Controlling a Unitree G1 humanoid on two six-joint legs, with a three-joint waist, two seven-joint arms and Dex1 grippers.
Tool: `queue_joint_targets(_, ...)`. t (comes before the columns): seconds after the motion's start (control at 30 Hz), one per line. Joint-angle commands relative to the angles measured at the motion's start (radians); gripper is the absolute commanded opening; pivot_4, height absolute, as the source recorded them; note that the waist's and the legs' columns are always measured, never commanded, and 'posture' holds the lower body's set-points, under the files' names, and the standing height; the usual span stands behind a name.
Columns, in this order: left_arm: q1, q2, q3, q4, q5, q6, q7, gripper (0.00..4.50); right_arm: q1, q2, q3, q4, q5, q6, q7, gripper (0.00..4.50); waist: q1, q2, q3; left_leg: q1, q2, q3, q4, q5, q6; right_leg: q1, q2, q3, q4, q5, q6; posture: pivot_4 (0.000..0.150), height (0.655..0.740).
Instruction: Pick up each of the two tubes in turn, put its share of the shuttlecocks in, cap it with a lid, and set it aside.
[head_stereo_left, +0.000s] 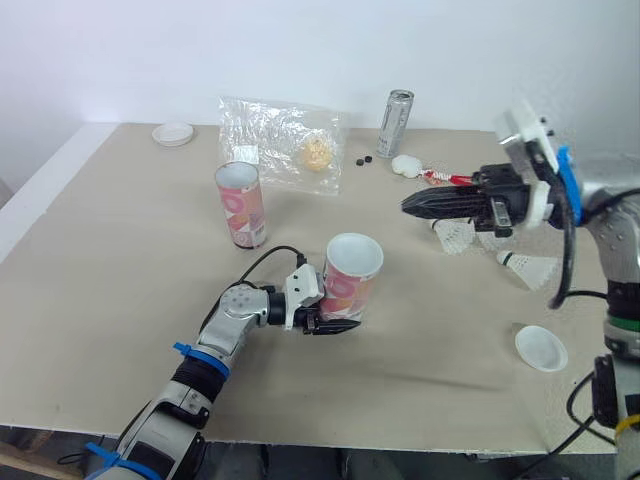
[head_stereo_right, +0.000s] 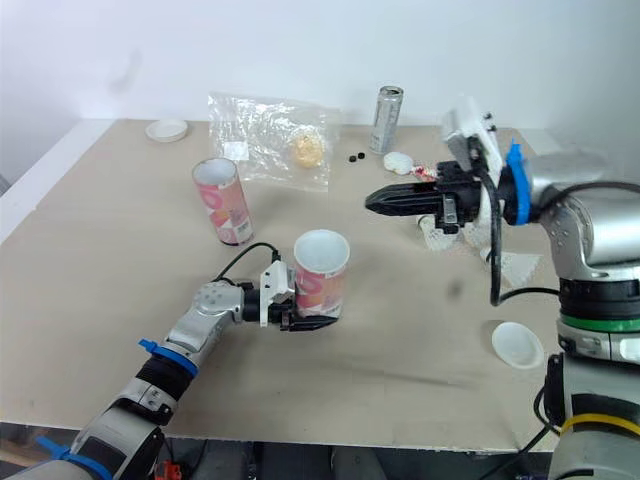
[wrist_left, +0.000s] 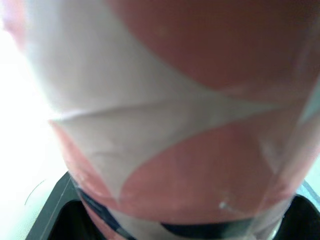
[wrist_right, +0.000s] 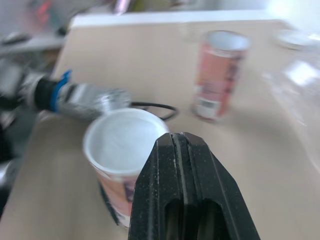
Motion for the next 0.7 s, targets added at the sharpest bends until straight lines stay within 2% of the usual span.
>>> queue_joint_targets(0.03, 0.028, 0.020, -0.002, 0.048, 0.028, 0.026, 0.011, 2.99, 0.169, 0.022, -0.086, -0.136, 0.032, -0.065, -0.059, 0.05, 0.000, 0.001, 0.000, 0.000, 0.000, 0.000, 0.000, 0.000, 0.000, 0.001, 0.000, 0.000, 0.000, 0.000, 0.001, 0.150, 0.7400)
queue_joint_targets(0.07, 0.028, 0.020, -0.002, 0.044, 0.027, 0.028, 0.010, 2.99, 0.223, 0.032, -0.089, -0.169, 0.023, -0.095, -0.074, 0.05, 0.000, 0.001, 0.000, 0.000, 0.000, 0.000, 0.000, 0.000, 0.000, 0.001, 0.000, 0.000, 0.000, 0.000, 0.001, 0.150, 0.7400)
queue_joint_targets(0.17, 0.029, 0.020, 0.005, 0.023, 0.013, 0.047, 0.000, 2.99, 0.367, 0.066, -0.086, -0.237, 0.004, -0.159, -0.122, 0.90, -0.004, 0.002, 0.001, 0.000, -0.001, 0.000, 0.000, 0.000, 0.000, 0.000, 0.000, 0.001, 0.000, 0.000, 0.002, 0.150, 0.7400)
queue_joint_targets(0.2, 0.029, 0.022, 0.006, 0.016, 0.010, 0.053, -0.003, 3.77, 0.399, 0.072, -0.082, -0.246, -0.001, -0.182, -0.128, 1.55, -0.004, 0.002, 0.001, 0.000, 0.000, 0.000, 0.000, 0.000, 0.000, 0.001, 0.001, 0.001, 0.000, 0.000, 0.003, 0.150, 0.7400)
queue_joint_targets(0.23, 0.030, 0.023, 0.008, 0.010, 0.007, 0.050, -0.009, 3.77, 0.425, 0.077, -0.076, -0.246, -0.016, -0.217, -0.132, 1.67, -0.005, 0.002, 0.001, 0.001, 0.000, 0.000, 0.001, 0.000, 0.000, 0.001, 0.001, 0.001, 0.000, 0.000, 0.002, 0.150, 0.7400)
queue_joint_targets(0.3, 0.034, 0.027, 0.011, -0.004, 0.001, 0.032, -0.025, 4.50, 0.489, 0.096, -0.047, -0.239, -0.055, -0.302, -0.133, 2.68, -0.004, 0.000, 0.002, 0.001, -0.001, 0.000, 0.001, 0.000, 0.000, 0.001, 0.001, 0.001, 0.000, 0.000, 0.002, 0.150, 0.7400)
queue_joint_targets(0.43, 0.038, 0.032, 0.022, -0.024, -0.010, 0.034, -0.034, 4.50, 0.543, 0.132, 0.002, -0.225, -0.087, -0.388, -0.143, 4.48, -0.007, -0.002, 0.003, 0.000, 0.000, 0.000, 0.000, 0.000, 0.000, 0.000, 0.001, 0.001, 0.000, -0.001, 0.002, 0.150, 0.7400)
queue_joint_targets(0.7, 0.054, 0.078, 0.034, -0.078, -0.027, 0.022, -0.068, 4.50, 0.520, 0.232, 0.126, -0.111, -0.181, -0.536, -0.189, 4.48, -0.009, -0.006, 0.006, 0.000, 0.001, -0.001, -0.002, -0.001, -0.001, 0.000, 0.003, 0.001, 0.000, 0.000, 0.004, 0.150, 0.7400)
